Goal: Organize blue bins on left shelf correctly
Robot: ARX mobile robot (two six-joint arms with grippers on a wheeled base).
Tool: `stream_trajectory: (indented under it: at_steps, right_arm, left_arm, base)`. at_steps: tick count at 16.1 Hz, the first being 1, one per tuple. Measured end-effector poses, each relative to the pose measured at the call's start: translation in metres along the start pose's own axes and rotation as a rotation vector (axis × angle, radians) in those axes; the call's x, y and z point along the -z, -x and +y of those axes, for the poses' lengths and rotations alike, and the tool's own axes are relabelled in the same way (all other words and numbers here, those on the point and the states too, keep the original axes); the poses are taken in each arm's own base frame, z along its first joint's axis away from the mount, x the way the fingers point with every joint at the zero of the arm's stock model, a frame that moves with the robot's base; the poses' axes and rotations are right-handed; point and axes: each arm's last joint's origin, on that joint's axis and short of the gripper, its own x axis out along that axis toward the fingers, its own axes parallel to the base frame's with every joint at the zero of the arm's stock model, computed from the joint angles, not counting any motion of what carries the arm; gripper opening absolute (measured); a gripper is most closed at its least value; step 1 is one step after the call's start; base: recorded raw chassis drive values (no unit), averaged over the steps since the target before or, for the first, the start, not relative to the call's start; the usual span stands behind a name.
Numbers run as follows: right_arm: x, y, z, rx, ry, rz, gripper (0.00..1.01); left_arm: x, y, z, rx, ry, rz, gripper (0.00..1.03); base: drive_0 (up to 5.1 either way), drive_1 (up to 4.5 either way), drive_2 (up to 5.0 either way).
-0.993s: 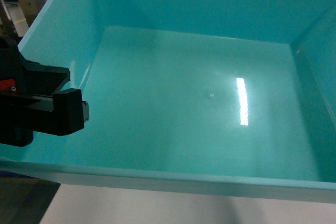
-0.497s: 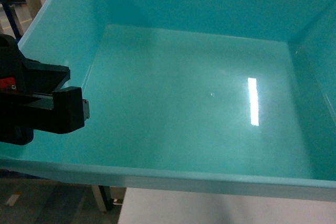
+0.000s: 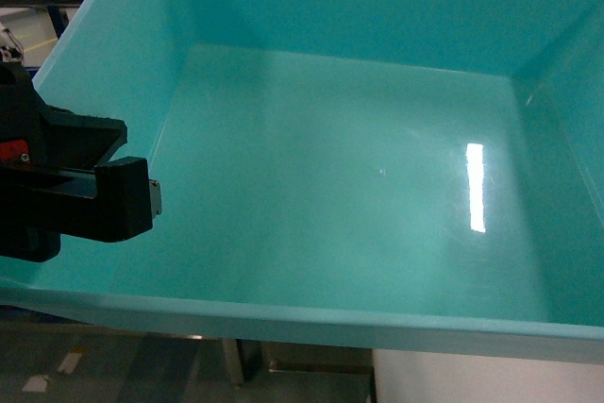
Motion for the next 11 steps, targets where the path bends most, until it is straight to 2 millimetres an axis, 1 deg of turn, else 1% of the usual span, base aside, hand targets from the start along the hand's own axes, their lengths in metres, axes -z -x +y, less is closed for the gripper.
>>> stream_trajectory:
  at_steps: [11]
  right_arm:
    - [0.0001, -0.0001, 0.0000, 0.000, 0.000, 0.001, 0.03]
  left_arm:
    - [0.0001, 0.0000, 0.0000, 0.000, -0.001, 0.001, 0.06]
  base:
    - [-5.0, 2.44, 2.4]
